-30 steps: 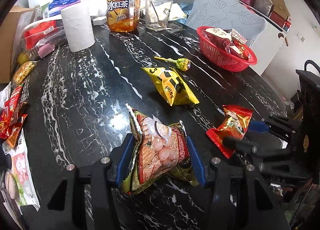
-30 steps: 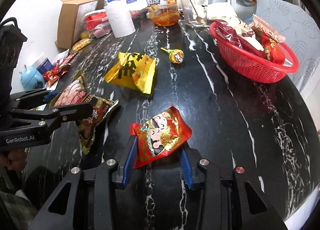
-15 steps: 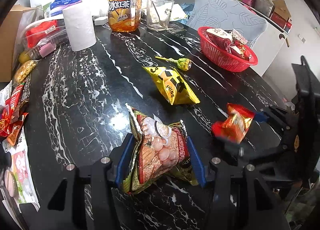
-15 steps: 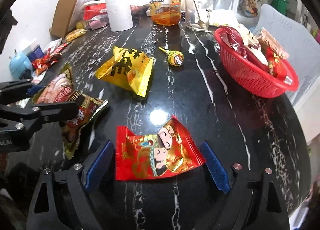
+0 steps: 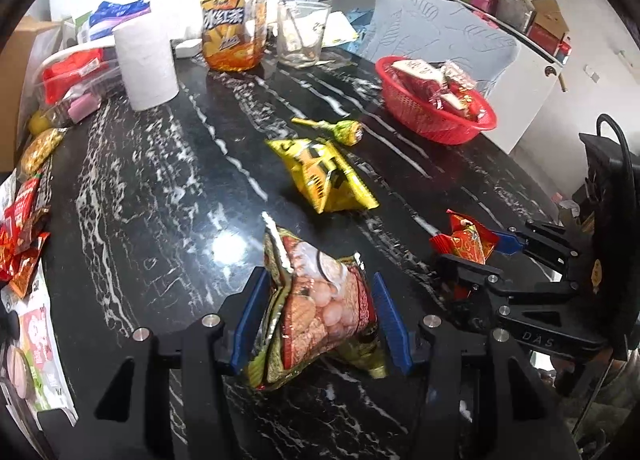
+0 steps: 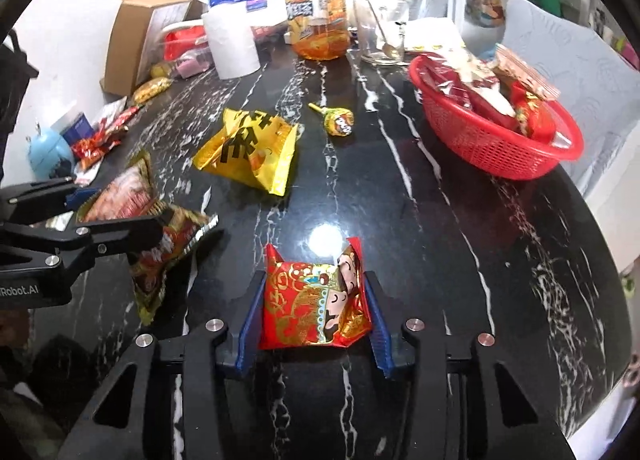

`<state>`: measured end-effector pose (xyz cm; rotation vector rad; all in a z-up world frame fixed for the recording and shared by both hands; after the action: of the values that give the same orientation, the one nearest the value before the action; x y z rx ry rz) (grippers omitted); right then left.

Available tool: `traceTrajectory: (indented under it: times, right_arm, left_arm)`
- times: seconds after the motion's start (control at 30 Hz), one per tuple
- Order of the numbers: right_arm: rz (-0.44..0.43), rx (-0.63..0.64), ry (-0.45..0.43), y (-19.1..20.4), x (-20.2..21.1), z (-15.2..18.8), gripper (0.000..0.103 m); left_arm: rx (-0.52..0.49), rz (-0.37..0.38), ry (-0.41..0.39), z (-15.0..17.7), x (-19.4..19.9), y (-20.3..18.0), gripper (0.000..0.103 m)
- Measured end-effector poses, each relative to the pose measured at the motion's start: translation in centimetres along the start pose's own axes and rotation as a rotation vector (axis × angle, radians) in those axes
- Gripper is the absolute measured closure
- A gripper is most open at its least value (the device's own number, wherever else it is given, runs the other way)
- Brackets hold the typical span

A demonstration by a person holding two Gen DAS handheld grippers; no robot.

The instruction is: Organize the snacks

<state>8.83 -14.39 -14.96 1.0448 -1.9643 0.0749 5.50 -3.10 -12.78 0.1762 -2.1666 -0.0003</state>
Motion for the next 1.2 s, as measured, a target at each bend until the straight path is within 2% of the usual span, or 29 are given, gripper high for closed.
traceTrajectory:
  times: [0.3, 0.6, 0.77, 0.87, 0.97, 1.2]
  right_arm:
    - [-0.022, -0.053, -0.036, -0.4, 1.7, 0.2, 0.058]
    - [-0.027, -0.080, -0.031, -0.9, 2.0, 0.8, 0.058]
    - [-0.035, -0.088, -0.020, -0.9, 1.7, 1.1, 0.058]
    - [-0.043, -0.086, -0.017, -0.8, 1.5, 1.0, 0.058]
    - [-0.043, -0.083, -0.020, -0.7, 1.6, 1.0, 0.058]
    - [-0.043, -0.081, -0.040, -1.0, 2.3, 0.7, 0.058]
  left_arm:
    - [-0.023, 0.018, -0.030, -1.2, 0.4, -1.4, 0.050]
    - [-0.070, -0.034, 0.033, 0.4, -0.9, -1.5, 0.050]
    - [-0.048, -0.025, 0.025, 0.7, -1.0, -1.1, 0.050]
    - [-0.023, -0.016, 0.014, 0.7, -0.8, -0.9, 0.056]
    - [-0.015, -0.014, 0.006, 0.5, -0.4, -1.0, 0.058]
    - [-0.021, 0.004, -0.017, -0.4, 0.7, -1.7, 0.058]
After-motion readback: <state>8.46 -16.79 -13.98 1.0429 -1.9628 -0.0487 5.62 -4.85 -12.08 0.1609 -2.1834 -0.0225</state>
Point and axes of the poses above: each gripper's, at about its wrist camera, not at the fingertips, and x roughly against the way its jaws point, y to its left, z to its underside, the point moved 8 cm from there along -x, roughly the way its jaws point, and after that the axes turned 15 degrees about -z, right-handed, at the moved point
